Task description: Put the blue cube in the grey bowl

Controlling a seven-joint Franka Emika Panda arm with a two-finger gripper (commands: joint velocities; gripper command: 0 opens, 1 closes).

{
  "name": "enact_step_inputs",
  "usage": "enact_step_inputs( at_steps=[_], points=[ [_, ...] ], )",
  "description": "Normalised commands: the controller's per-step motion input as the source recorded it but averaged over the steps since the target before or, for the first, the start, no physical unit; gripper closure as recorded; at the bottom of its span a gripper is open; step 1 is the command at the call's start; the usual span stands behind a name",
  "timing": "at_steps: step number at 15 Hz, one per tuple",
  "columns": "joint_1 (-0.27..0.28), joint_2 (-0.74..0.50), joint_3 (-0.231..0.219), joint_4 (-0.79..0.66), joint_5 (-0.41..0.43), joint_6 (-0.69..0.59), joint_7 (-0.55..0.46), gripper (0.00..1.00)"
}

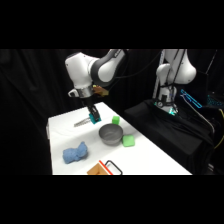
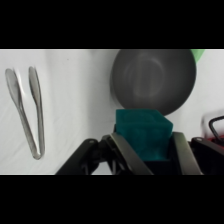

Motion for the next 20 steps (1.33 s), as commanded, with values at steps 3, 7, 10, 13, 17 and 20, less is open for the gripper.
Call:
enact_step_inputs(
  at_steps=[3,7,10,13,17,20],
  points=[
    [0.065,-0.40,0.020,-0.47,0.035,0.11,-0.05,0.74],
    [0.057,-0.30,0.018,-0.43,0.074,0.24,-0.02,0.74],
    [0.053,-0.13,0.014,-0.36,0.062,0.48,0.02,0.74],
    [0.047,-0.01,0.019,-0.25,0.077,0.40,0.05,0.74],
    [0.038,0.00,0.030,-0.19,0.083,0.34,0.02,0.74],
    [0.048,0.04,0.015,-0.12,0.032,0.35,0.05,0.74]
  ],
)
